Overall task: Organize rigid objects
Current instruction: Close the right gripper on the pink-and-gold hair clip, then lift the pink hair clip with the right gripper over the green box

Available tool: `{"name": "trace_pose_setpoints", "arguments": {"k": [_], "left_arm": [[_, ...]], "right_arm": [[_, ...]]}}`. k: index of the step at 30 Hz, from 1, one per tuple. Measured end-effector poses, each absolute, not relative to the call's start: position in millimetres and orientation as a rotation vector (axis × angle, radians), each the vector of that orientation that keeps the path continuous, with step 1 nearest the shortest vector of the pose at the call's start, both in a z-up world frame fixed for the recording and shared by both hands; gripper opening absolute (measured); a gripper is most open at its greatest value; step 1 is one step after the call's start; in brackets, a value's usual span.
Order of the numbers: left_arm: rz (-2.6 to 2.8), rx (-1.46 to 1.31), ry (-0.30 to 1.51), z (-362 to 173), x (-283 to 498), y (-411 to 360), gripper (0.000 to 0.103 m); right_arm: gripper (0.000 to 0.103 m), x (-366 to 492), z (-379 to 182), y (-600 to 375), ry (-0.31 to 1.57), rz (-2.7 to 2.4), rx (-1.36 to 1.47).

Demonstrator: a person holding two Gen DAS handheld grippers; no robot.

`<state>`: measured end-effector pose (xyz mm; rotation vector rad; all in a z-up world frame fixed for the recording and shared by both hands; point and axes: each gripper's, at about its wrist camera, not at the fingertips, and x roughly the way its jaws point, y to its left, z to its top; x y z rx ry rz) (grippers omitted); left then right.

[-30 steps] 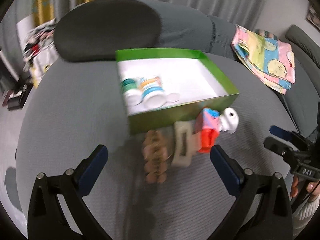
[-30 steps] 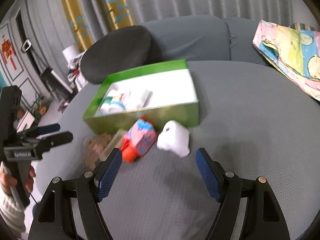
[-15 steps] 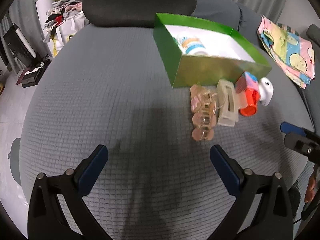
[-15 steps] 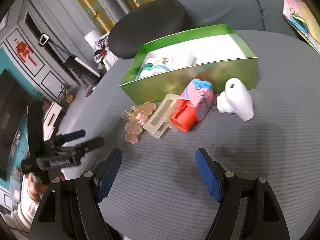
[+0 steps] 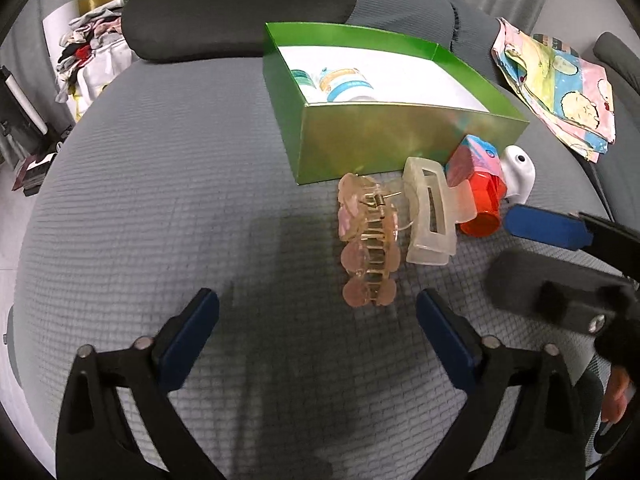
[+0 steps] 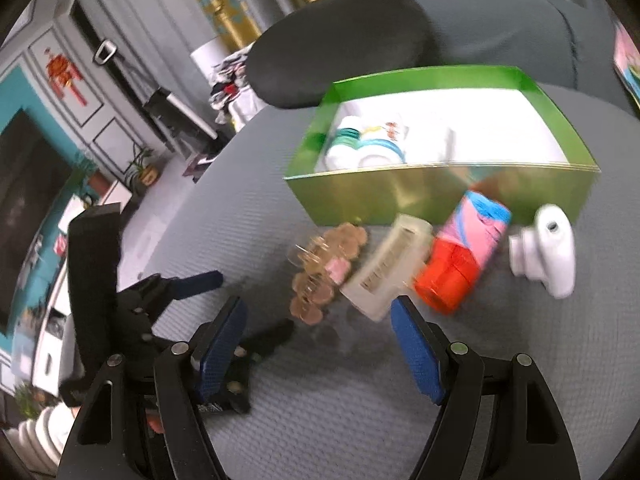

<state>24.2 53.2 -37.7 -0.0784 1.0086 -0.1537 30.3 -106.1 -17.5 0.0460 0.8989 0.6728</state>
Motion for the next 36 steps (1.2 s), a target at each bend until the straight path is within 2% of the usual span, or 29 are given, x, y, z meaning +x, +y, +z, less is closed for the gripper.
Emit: {"name": "trace_pose_setpoints", "arguments": {"k": [7, 9, 11, 14, 18, 20, 22, 26, 30, 36], "left_arm": [[-0.178, -0.113, 1.008, -43, 33, 57, 0.084], [-0.183, -0.11, 1.013, -45, 35, 56, 0.077], [-0.203, -0.121, 1.018, -46, 38, 55, 0.077], [-0.227, -0.116, 1.014, -45, 39, 52, 0.076], [-0.282, -0.142, 1.027, -46, 42, 49, 0.063], [-0.304, -0.158, 1.032, -47, 44, 49, 0.059], [-0.331, -0.191, 1.039, -47, 48, 49, 0.053], [-0.361, -0.197, 1.039, -46, 48, 46, 0.048], [-0.398, -0.203, 1.04, -42, 44, 43, 0.034], [-0.412, -0.191, 1.032, -35, 35, 44, 0.033]], "right_arm": [[0.06, 56, -33, -74, 0.96, 0.682, -0.01], [0.055, 61, -37, -70, 0.974, 0.69, -0.014], [0.054, 68, -41, -66, 0.99, 0.679, -0.024], [0.054, 74, -46, -62, 1.011, 0.673, -0.036], [0.054, 82, -50, -57, 1.033, 0.645, -0.069], [0.053, 84, -51, -57, 1.036, 0.639, -0.081], [0.045, 86, -52, -57, 1.036, 0.64, -0.084], [0.045, 87, -53, -61, 1.033, 0.654, -0.07], [0.045, 82, -52, -66, 1.018, 0.668, -0.046], [0.045, 73, -47, -73, 0.985, 0.686, -0.007]]}}
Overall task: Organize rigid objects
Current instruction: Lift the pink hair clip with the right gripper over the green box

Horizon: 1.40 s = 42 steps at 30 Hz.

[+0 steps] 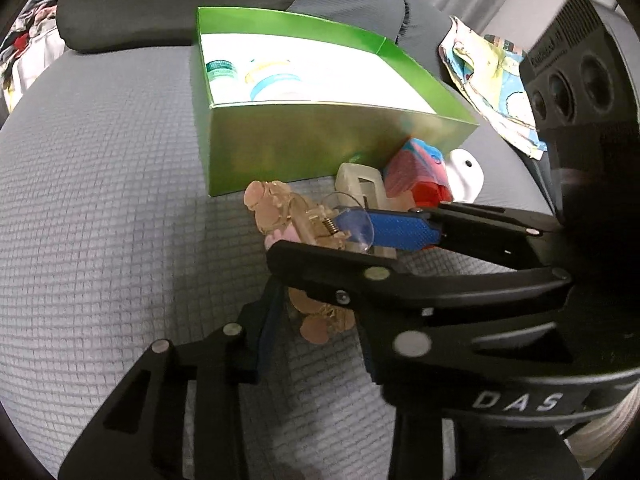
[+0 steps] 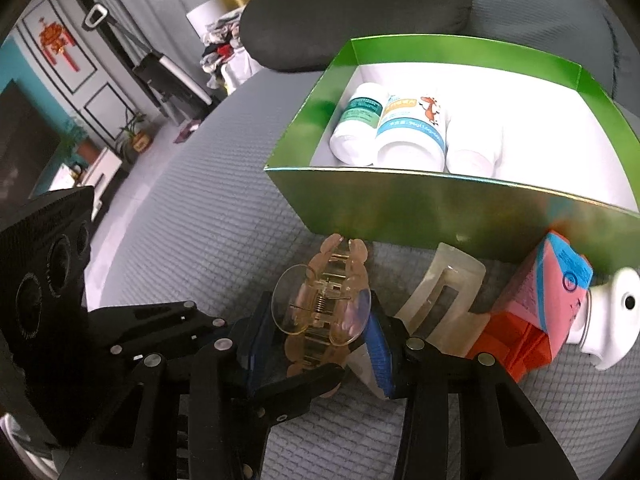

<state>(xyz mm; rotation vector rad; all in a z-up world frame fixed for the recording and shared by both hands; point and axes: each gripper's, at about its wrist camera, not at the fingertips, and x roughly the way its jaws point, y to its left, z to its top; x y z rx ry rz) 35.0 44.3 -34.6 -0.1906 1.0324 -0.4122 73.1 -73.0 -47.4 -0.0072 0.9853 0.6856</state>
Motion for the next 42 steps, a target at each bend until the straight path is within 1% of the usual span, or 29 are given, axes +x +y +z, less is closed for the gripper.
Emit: {"name": "trace_pose_setpoints", "arguments": {"k": [4, 12, 18, 30, 42], "left_arm": [[-0.408, -0.157, 0.991, -14, 22, 46, 0.029], [-0.387, -0.112, 0.911, 23, 6, 55, 0.029], [-0.408, -0.059, 0.878, 43, 8, 40, 0.029], [-0.471, 0.052, 0.827, 71, 45, -19, 0.03], [-0.512, 0.09, 0.82, 77, 90, -53, 0.03]], "right_arm": [[0.045, 62, -34, -79, 0.938, 0.725, 0.05], [0.045, 40, 9, -75, 0.826, 0.793, 0.076], [0.045, 34, 30, -88, 0.778, 0.789, 0.092], [0.045, 48, 60, -147, 0.697, 0.728, 0.165], [0.045, 79, 73, -184, 0.659, 0.664, 0.194]]}}
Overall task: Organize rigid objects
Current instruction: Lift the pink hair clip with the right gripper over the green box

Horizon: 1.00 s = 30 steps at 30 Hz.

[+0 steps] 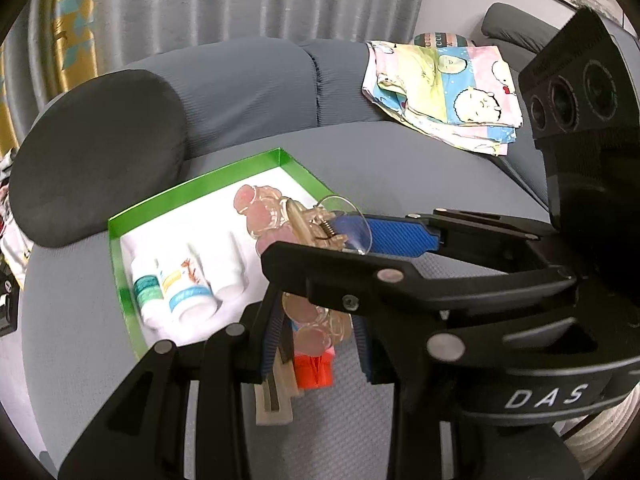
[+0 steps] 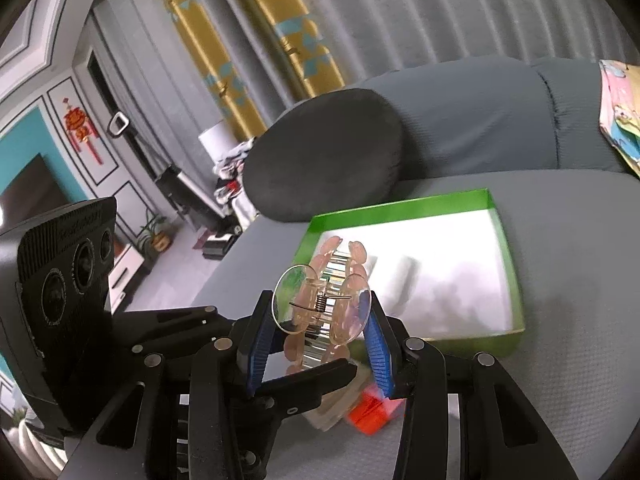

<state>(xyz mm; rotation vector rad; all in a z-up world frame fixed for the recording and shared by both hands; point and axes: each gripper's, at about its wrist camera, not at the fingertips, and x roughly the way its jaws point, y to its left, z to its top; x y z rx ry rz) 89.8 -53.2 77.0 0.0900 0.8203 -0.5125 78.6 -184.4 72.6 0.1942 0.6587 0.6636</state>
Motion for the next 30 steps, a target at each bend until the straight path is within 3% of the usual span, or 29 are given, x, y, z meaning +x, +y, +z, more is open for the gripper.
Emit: {"name": "trace_pose_setpoints", "arguments": {"k": [30], "left_arm": [[-0.51, -0.025, 0.998, 14, 185, -58, 0.03]], "right_arm": [[0.045, 181, 6, -183, 0.8, 0.604, 0.228]]}}
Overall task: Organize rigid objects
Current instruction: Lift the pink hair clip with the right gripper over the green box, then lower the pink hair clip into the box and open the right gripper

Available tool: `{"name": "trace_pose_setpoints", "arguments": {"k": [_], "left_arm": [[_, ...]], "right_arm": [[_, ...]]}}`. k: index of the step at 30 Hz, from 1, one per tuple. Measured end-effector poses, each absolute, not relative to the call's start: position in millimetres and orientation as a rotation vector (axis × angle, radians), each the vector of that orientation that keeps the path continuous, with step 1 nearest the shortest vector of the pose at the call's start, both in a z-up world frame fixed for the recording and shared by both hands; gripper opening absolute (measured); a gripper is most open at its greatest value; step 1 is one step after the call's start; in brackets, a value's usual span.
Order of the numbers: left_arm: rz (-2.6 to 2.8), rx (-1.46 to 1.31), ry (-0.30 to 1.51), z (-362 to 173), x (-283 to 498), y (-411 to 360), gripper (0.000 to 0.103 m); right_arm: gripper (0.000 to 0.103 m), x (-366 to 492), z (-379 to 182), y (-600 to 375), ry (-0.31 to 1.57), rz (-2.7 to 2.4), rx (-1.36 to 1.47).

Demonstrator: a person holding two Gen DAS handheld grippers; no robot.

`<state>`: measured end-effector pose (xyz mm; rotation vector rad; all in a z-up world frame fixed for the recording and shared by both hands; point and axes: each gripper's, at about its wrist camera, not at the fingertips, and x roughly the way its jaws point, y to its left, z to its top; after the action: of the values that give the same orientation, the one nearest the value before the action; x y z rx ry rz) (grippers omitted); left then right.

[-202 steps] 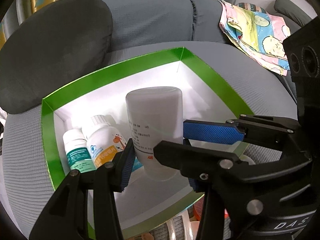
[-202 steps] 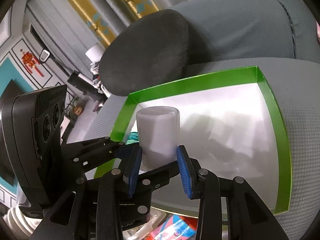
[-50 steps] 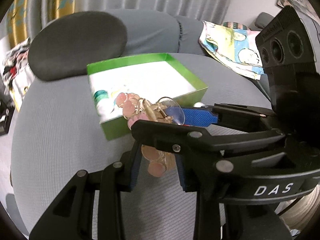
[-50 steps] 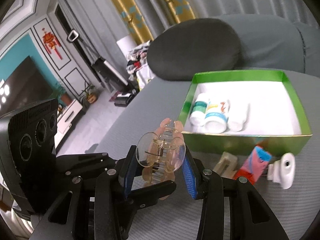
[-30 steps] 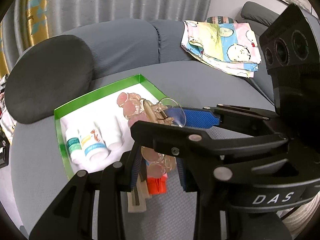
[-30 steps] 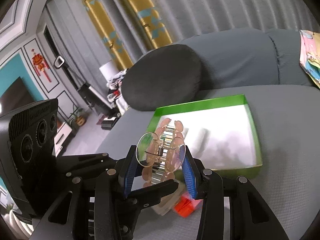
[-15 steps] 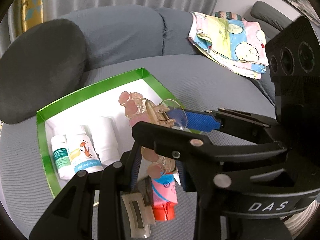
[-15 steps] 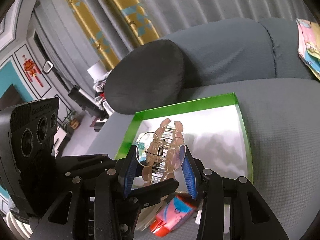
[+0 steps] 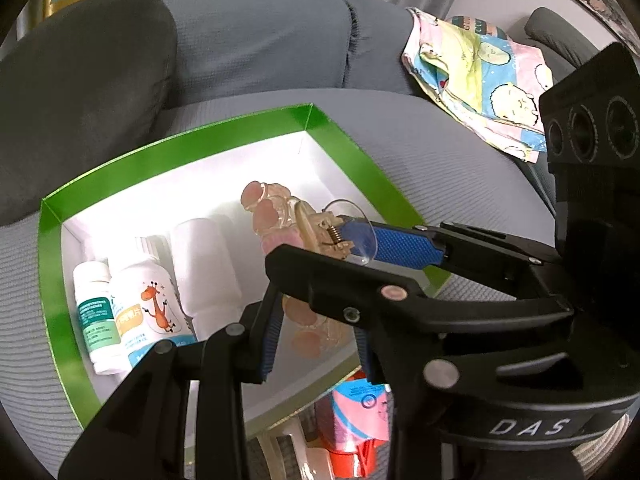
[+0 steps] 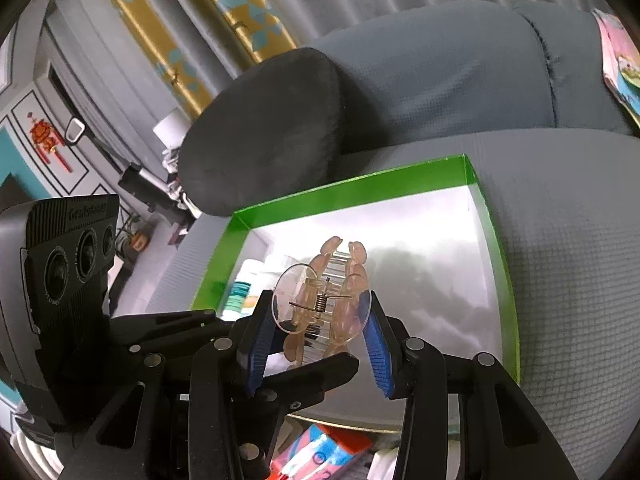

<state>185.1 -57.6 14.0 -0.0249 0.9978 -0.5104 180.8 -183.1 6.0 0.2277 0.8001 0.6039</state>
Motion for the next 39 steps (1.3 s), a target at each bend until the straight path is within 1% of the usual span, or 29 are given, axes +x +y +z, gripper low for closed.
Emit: {"name": "trace_pose_setpoints", "arguments": {"k": [17, 20, 22, 23, 24, 25, 26, 27, 28, 32, 34, 36, 39], "left_arm": [[-0.477, -0.024, 1.045, -6, 195, -54, 0.032], [-0.469, -0.021, 1.043, -6, 195, -54, 0.033], [-0.459, -0.02, 1.04, -5, 194, -52, 0.035], [-0.452, -0.023, 1.04, -5, 194, -51, 0.037], [-0.445, -0.028, 1.042, -5, 194, -50, 0.045], [-0.442, -0.033, 1.042, -5, 194, -49, 0.056], [-0.434, -0.038, 1.039, -4, 194, -47, 0.062], [-0.422, -0.045, 1.032, -2, 193, -45, 0.071], [-0.416, -0.048, 1.028, -1, 192, -44, 0.076], [-0.393, -0.049, 1.011, 6, 186, -41, 0.083], [-0.371, -0.032, 0.994, 11, 179, -39, 0.089], [-0.36, -0.022, 0.979, 14, 173, -38, 0.093], [-0.342, -0.016, 0.96, 19, 163, -35, 0.093]], "right_arm": [[0.045, 196, -7, -169, 0.862, 0.569, 0.21], [0.045, 196, -8, -170, 0.868, 0.556, 0.214], [0.045, 195, -9, -170, 0.873, 0.545, 0.217], [0.045, 195, -9, -171, 0.872, 0.539, 0.219], [0.045, 195, -8, -172, 0.87, 0.531, 0.221], [0.045, 194, -8, -174, 0.867, 0.527, 0.22], [0.046, 192, -7, -175, 0.86, 0.521, 0.217], [0.048, 190, -5, -177, 0.85, 0.515, 0.215], [0.048, 188, -2, -180, 0.835, 0.508, 0.215], [0.05, 176, 8, -190, 0.793, 0.484, 0.217], [0.054, 167, 13, -197, 0.771, 0.473, 0.22], [0.061, 158, 17, -204, 0.751, 0.458, 0.222], [0.066, 142, 23, -214, 0.731, 0.426, 0.21]]}}
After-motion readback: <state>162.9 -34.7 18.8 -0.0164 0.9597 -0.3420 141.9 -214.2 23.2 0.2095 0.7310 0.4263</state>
